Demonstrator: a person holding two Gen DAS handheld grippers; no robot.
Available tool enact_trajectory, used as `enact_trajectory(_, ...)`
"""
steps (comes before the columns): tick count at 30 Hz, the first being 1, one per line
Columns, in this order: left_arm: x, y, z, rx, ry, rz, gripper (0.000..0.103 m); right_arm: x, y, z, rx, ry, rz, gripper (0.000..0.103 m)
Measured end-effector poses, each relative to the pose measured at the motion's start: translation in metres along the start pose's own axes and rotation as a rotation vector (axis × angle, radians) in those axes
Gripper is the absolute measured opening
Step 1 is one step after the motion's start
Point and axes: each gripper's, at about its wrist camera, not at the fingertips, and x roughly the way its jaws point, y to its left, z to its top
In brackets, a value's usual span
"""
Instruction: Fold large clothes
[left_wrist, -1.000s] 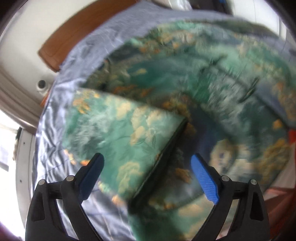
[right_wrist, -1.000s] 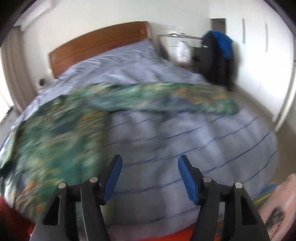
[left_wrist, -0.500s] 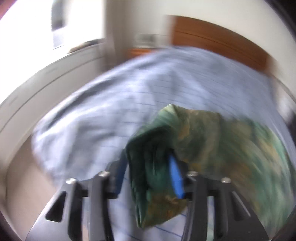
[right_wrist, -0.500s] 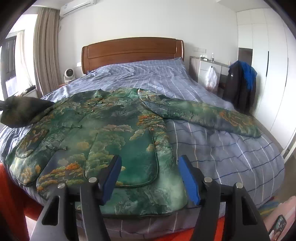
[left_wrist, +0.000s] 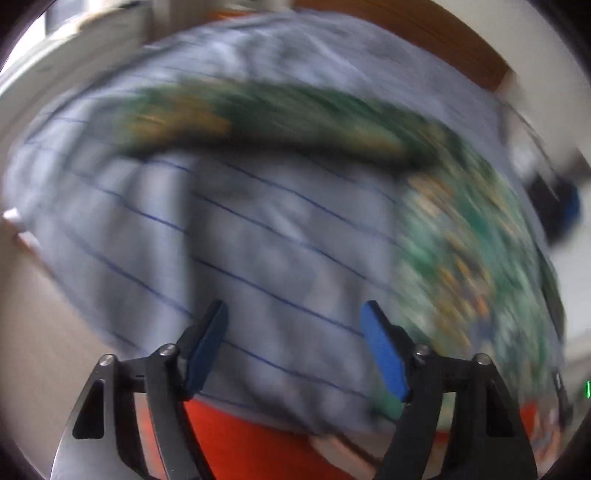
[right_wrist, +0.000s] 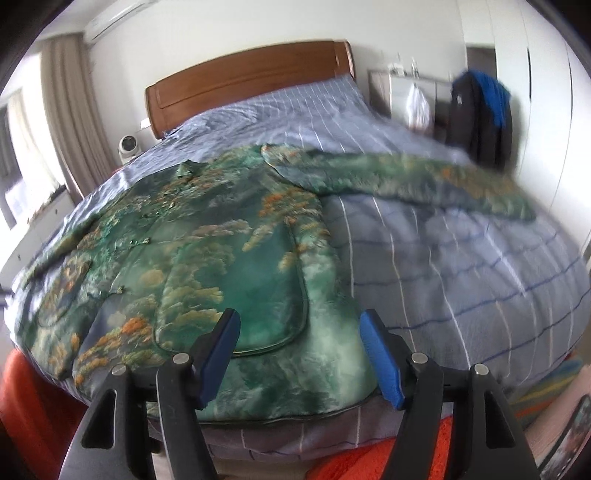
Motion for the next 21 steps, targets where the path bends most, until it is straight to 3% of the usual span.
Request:
enact_trajectory(3, 0.033, -0.053, -0.023, 0.132, 0.095, -0.091, 0.078, 0.012, -0.026, 0.006, 0.092, 0.085, 0.060, 0.073)
enact_trajectory(7, 0.057, -0.092, -0.037, 0.246, 0.146, -0.077, 0.072, 0.032, -0.049, 0.004, 0.158, 0.212, 0.173, 0.073)
enact_trajectory(8, 0.059, -0.097, -0.040, 0.251, 0.151, -0.075, 0.056, 0.037, -0.050, 0.002, 0.161, 0.238, 0.191, 0.073)
enact_trajectory(9, 0.058, -0.100, -0.044, 0.254, 0.154, -0.074, 0.030, 0.043, -0.050, 0.000, 0.159, 0.265, 0.224, 0.070)
enact_trajectory(10, 0.057, -0.103, -0.047, 0.264, 0.148, -0.051, 0.021, 0.048, -0.048, -0.001, 0.150, 0.294, 0.250, 0.063)
enact_trajectory(12, 0.049, -0.101, -0.053, 0.261, 0.124, -0.056, 0.012, 0.057, -0.041, -0.004, 0.090, 0.337, 0.204, 0.020)
enact_trajectory(13, 0.044, -0.100, -0.054, 0.247, 0.108, -0.075, 0.012, 0.056, -0.040, -0.003, 0.068, 0.338, 0.168, 0.017)
enact_trajectory(16, 0.030, -0.089, -0.061, 0.225, 0.086, -0.099, 0.011, 0.039, -0.042, 0.001, 0.091, 0.314, 0.166, 0.014)
enact_trajectory(19, 0.042, -0.086, -0.068, 0.221, 0.091, -0.065, 0.012, 0.028, -0.034, -0.003, 0.033, 0.297, 0.106, 0.013)
enact_trajectory(21, 0.048, -0.087, -0.064, 0.218, 0.082, -0.035, 0.018, 0.038, -0.031, -0.011, 0.017, 0.312, 0.077, 0.014)
